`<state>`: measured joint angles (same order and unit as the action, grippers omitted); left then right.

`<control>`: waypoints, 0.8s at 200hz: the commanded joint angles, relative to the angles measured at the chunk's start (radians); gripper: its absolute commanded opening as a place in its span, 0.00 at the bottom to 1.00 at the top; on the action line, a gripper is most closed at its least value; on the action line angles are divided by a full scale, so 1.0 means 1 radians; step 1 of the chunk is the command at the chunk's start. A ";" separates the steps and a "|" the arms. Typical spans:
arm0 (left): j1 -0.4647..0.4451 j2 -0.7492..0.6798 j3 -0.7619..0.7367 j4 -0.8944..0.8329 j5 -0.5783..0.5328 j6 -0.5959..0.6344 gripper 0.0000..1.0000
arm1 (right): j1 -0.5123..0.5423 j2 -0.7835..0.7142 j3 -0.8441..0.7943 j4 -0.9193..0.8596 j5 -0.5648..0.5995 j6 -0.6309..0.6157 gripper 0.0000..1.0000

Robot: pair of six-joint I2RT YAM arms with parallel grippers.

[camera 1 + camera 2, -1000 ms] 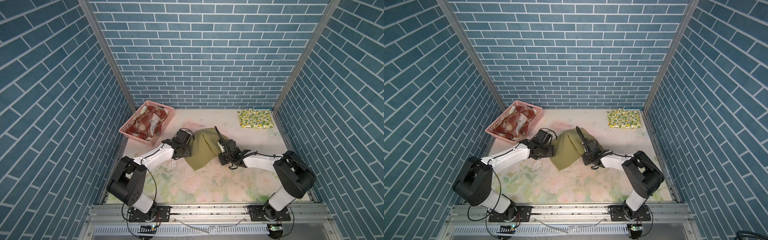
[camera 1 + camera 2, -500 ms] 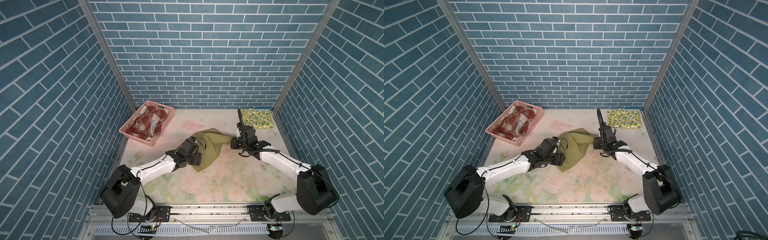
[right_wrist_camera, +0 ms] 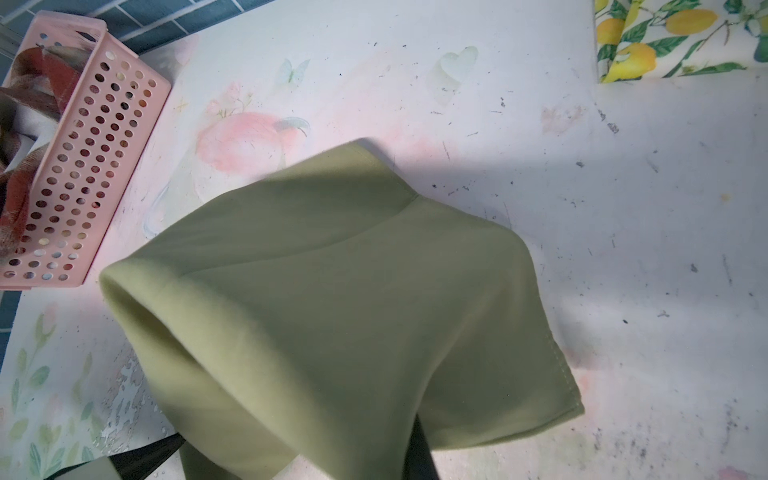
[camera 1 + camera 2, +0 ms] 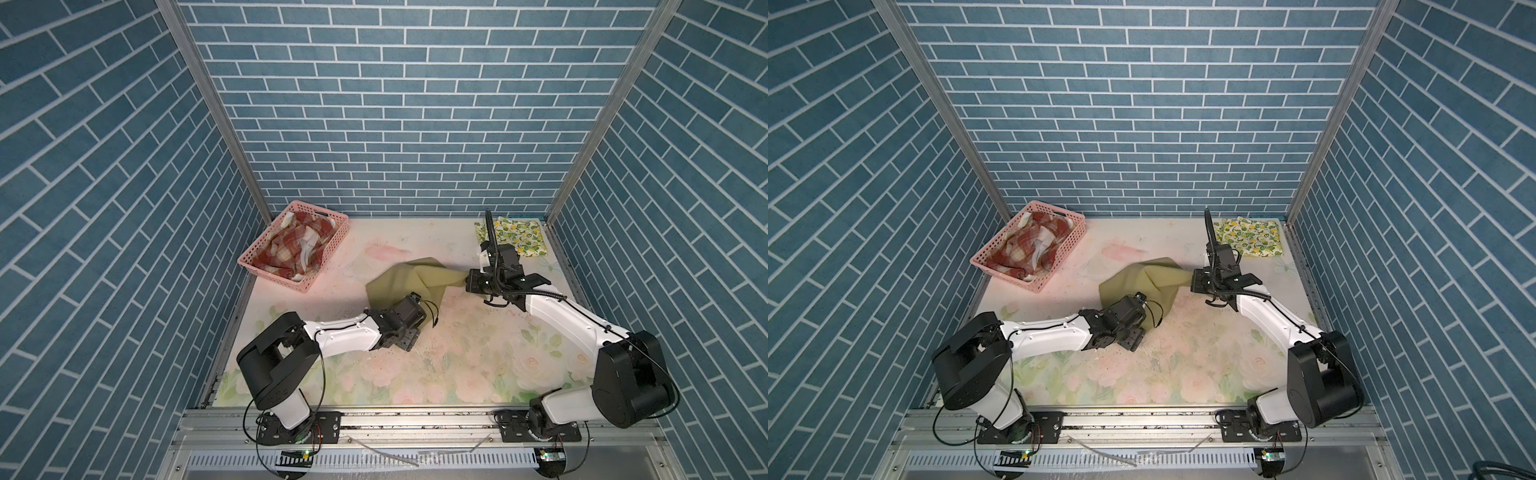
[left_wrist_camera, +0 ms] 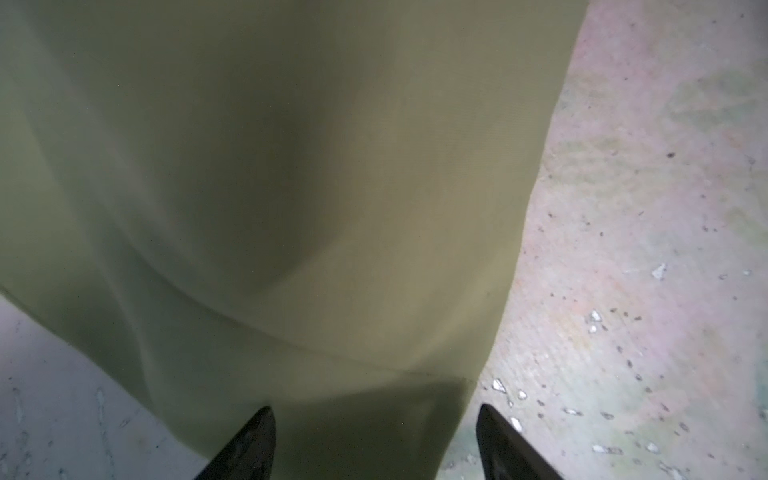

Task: Fold and stack the skirts

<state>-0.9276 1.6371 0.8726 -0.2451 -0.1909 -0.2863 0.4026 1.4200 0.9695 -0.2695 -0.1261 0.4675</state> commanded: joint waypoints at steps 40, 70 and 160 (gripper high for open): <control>-0.026 -0.024 -0.082 -0.028 -0.004 0.018 0.75 | -0.044 -0.021 0.052 -0.018 -0.024 0.017 0.00; -0.027 0.018 -0.070 -0.041 -0.034 0.008 0.39 | -0.049 -0.028 0.065 -0.021 -0.029 0.016 0.00; 0.112 -0.338 0.152 -0.249 -0.147 0.041 0.00 | -0.096 -0.112 0.192 -0.189 0.060 -0.095 0.00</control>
<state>-0.8761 1.4540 0.9466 -0.4133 -0.2913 -0.2680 0.3187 1.3609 1.0695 -0.3847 -0.1234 0.4381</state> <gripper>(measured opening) 0.073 0.055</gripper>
